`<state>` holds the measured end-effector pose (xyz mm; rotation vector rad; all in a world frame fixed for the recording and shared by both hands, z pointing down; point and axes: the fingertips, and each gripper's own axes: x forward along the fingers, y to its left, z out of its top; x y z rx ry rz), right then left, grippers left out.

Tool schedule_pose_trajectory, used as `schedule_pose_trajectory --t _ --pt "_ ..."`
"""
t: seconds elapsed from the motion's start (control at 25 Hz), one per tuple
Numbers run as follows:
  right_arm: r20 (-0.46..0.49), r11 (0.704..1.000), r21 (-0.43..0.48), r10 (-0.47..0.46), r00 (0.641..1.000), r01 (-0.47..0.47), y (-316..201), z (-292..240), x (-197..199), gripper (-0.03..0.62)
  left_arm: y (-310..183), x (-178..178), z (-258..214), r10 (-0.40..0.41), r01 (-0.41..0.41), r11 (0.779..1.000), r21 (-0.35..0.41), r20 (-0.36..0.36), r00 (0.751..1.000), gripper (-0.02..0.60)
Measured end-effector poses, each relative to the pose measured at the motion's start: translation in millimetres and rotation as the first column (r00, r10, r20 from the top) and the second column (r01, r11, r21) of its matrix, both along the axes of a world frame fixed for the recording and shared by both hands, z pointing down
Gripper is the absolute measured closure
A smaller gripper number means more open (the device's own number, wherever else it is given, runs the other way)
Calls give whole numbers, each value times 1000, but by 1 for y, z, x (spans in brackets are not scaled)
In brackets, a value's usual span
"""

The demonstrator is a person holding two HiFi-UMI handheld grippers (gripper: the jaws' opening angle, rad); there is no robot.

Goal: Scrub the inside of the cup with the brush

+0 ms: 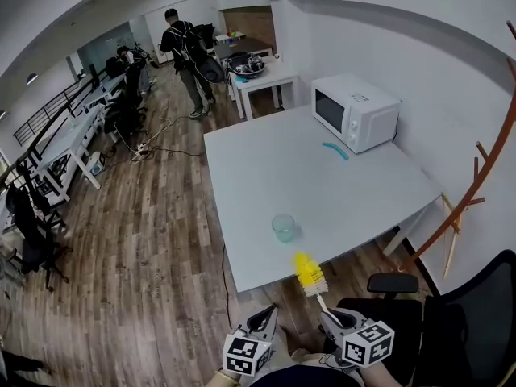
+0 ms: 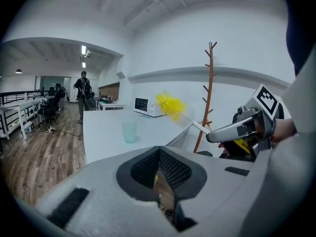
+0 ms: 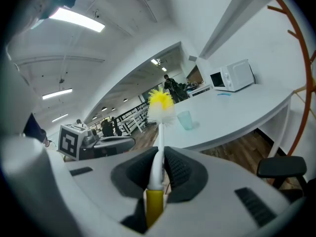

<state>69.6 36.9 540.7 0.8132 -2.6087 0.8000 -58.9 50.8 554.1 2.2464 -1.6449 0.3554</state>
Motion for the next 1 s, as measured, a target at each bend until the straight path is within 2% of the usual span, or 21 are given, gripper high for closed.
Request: schedule_pose_trajectory --t 0.2,0.44,0.68,0.88,0.92,0.96,1.0 --pt "-9 999 10 48 999 -48 -18 2 -3 541 -16 -13 10 11 -11 1000 -13 -14 1000 561" --pt "-24 991 29 134 991 -133 -55 -3 -6 542 -64 -26 19 85 -85 996 -28 5 996 561" --pt "-31 979 -4 204 979 -204 -104 6 -21 540 -123 -40 29 142 -142 989 -41 -4 990 561" --pt "-40 975 -28 218 975 -219 -136 8 -41 541 -164 -56 43 195 -193 980 -50 32 980 557" --pt "-50 975 -30 221 974 -222 -143 9 -42 541 -173 -57 50 203 -201 978 -59 34 978 509" --pt "-58 973 -35 224 973 -227 -149 11 -43 541 -182 -57 57 213 -210 975 -71 39 976 388" --pt "-63 972 -44 228 972 -231 -153 12 -45 541 -190 -58 64 224 -220 972 -81 46 973 333"
